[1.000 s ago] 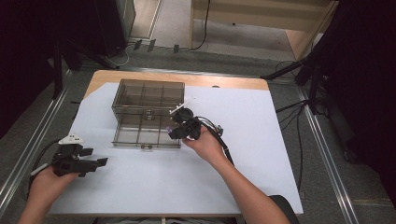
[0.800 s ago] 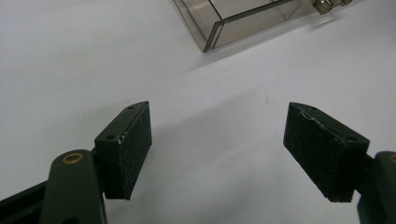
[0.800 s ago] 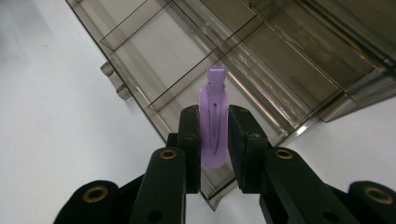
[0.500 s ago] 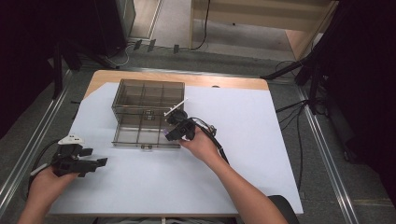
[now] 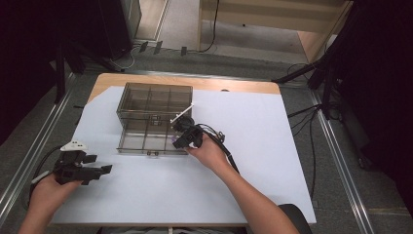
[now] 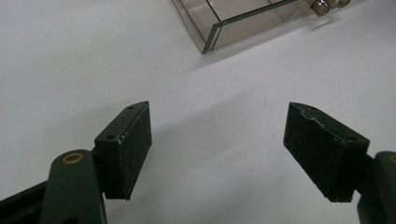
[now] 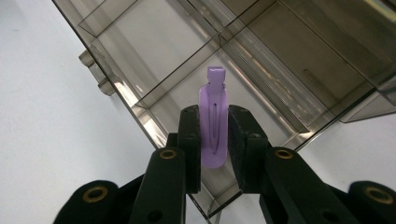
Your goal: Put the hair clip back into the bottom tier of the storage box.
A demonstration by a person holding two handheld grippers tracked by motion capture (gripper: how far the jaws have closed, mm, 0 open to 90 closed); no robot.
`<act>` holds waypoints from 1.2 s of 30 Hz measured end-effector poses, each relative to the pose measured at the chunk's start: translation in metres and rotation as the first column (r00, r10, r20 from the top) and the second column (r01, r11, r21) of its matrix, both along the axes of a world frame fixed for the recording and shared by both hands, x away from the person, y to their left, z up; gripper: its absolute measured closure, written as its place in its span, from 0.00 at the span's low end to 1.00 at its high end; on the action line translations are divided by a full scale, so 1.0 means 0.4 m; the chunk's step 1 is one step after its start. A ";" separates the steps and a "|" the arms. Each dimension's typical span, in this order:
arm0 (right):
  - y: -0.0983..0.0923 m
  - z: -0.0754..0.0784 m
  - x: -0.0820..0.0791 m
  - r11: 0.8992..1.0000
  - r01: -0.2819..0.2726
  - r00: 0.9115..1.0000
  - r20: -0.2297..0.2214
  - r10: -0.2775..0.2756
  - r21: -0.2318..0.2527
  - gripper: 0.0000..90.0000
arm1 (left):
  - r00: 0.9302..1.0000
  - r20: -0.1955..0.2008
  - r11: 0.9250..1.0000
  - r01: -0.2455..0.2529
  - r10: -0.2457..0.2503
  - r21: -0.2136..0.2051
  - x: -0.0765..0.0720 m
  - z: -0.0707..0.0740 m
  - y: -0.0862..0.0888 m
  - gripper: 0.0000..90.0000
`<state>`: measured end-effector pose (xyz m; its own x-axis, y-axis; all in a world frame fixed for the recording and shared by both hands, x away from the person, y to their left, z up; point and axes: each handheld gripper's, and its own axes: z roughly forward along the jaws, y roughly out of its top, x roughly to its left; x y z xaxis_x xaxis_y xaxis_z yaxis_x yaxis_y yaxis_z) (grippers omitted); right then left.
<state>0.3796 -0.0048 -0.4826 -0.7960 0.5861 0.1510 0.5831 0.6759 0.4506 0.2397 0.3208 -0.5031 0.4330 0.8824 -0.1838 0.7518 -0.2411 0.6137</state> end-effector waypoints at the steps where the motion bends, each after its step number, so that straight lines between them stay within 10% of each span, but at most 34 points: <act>1: 0.002 -0.002 -0.001 1.000 -0.001 1.000 0.006 0.001 -0.007 0.86 | 1.000 0.002 1.000 0.001 -0.001 0.002 0.000 0.000 0.000 0.27; 36: 0.010 -0.026 0.003 0.999 0.002 1.000 -0.012 -0.002 -0.042 0.85 | 1.000 -0.002 1.000 -0.001 0.001 0.005 0.000 -0.002 -0.002 0.27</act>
